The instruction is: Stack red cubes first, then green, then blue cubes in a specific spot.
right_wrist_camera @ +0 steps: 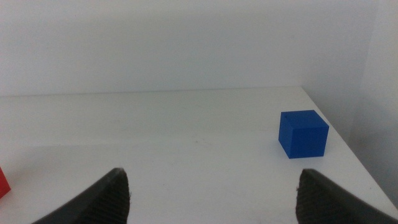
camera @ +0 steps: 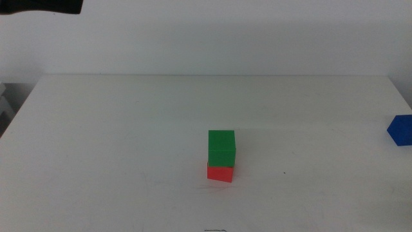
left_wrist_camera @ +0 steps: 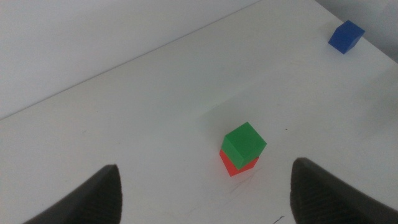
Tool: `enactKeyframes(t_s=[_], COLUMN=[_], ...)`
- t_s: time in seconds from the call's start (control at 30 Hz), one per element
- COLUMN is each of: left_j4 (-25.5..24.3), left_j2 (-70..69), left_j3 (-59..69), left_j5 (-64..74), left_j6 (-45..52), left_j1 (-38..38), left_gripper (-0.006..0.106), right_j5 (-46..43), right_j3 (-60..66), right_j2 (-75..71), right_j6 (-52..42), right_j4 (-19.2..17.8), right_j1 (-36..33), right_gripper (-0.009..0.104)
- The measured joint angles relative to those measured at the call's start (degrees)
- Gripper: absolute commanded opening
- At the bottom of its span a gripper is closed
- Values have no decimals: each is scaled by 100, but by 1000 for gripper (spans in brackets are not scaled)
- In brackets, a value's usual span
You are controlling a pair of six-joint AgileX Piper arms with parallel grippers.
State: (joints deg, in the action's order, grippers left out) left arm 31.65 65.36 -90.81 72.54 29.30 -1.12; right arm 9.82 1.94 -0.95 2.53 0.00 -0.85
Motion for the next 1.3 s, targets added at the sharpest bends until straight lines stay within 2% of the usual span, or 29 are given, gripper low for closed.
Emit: enactKeyframes(t_s=[0.17,0.3,0.4,0.5,0.73,0.8,1.0,1.13,1.3], left_j4=[0,0,0,0,0,0,0,0,0], left_j2=[0,0,0,0,0,0,0,0,0], left_j3=[0,0,0,0,0,0,0,0,0], left_j5=[0,0,0,0,0,0,0,0,0], left_j6=[0,0,0,0,0,0,0,0,0], left_j1=[0,2,2,2,2,6,13,13,13], left_gripper=[91,91,91,91,91,91,91,91,91], right_j5=[-270,-231,-86,516,3001,3466,3815,3887,3731], right_j3=[0,-116,-613,-1479,-4280,-4848,-5841,-5944,-5949], right_j2=[0,78,667,1648,4506,5116,6578,7138,7466], right_j6=[-46,171,360,397,397,397,467,536,575], right_j4=[-132,-35,31,44,44,44,202,448,512], right_j1=[0,0,0,0,0,0,0,0,0], right_gripper=[94,94,94,94,94,94,94,94,94])
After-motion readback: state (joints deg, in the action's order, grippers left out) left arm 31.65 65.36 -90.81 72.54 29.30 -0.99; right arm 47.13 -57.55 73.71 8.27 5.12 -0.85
